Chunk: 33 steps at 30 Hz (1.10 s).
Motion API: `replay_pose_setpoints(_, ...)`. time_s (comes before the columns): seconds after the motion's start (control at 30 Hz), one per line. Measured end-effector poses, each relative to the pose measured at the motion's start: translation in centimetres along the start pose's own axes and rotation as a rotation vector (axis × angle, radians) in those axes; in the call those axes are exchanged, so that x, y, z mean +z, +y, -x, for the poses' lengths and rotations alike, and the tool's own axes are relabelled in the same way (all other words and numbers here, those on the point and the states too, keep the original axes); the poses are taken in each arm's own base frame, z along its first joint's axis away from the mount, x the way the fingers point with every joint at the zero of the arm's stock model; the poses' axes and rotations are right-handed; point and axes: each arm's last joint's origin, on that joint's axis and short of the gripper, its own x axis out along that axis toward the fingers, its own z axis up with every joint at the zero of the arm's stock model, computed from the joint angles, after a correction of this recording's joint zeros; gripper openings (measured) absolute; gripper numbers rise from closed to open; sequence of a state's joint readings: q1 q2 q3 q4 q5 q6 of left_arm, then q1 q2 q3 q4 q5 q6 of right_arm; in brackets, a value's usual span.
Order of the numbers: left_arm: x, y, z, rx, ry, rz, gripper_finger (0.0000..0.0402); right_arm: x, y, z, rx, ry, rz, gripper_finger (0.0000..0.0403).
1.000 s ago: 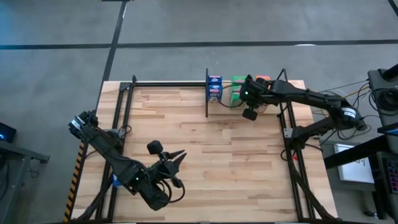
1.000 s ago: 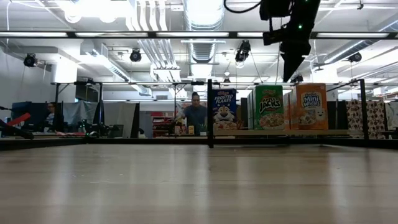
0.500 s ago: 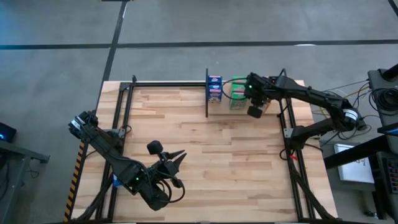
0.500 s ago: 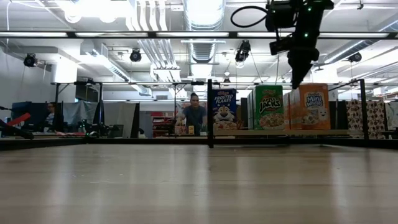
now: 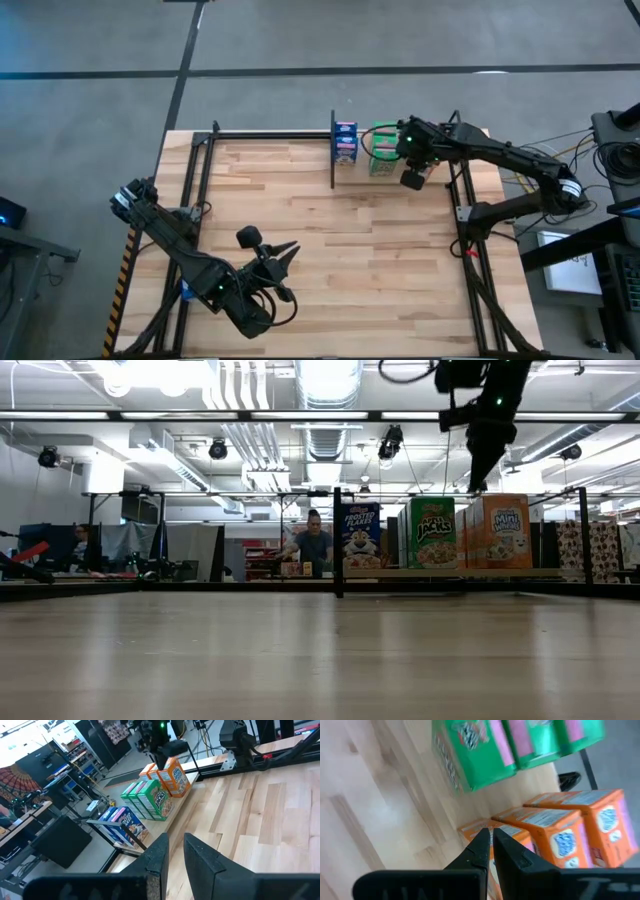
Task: Stack cereal on shelf
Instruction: Put the orange cereal box on the shelf aligned with the other orange cereal box on the shelf
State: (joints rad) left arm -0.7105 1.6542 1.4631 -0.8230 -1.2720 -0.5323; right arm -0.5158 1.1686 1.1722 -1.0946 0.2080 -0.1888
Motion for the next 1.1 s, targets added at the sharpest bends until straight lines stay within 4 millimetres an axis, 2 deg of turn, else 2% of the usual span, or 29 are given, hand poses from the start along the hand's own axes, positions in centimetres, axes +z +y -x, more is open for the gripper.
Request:
replay_pose_setpoints(0.13, 0.0, 0.0, 0.0, 0.0, 0.0, 0.0, 0.0041, -0.4, -0.2, 1.8, -0.009, -0.067, -0.061, 0.0013)
replay_pose_setpoints(0.23, 0.0, 0.0, 0.0, 0.0, 0.0, 0.0, 0.0041, -0.8, -0.3, 2.1, -0.014, -0.081, -0.101, 0.0013)
replay_pose_setpoints(0.37, 0.0, 0.0, 0.0, 0.0, 0.0, 0.0, 0.0041, -1.2, -0.3, 1.5, -0.016, -0.07, -0.107, 0.0013)
replay_pose_setpoints(0.57, 0.0, 0.0, 0.0, 0.0, 0.0, 0.01, 0.0041, -0.6, 0.1, -0.8, -0.019, -0.052, -0.075, 0.0013)
replay_pose_setpoints(0.77, 0.0, 0.0, 0.0, 0.0, -0.001, 0.026, 0.0041, -0.6, 0.0, -2.2, -0.132, 0.029, -0.039, 0.0013)
replay_pose_setpoints(0.93, 0.0, 0.0, 0.0, 0.0, -0.001, 0.038, 0.0041, -0.4, 0.0, -2.2, -0.131, 0.026, -0.038, 0.0013)
replay_pose_setpoints(1.1, -0.3, -0.1, -0.1, 0.002, 0.001, 0.066, 0.0041, -0.5, 0.3, -0.8, -0.07, -0.065, -0.054, 0.0013)
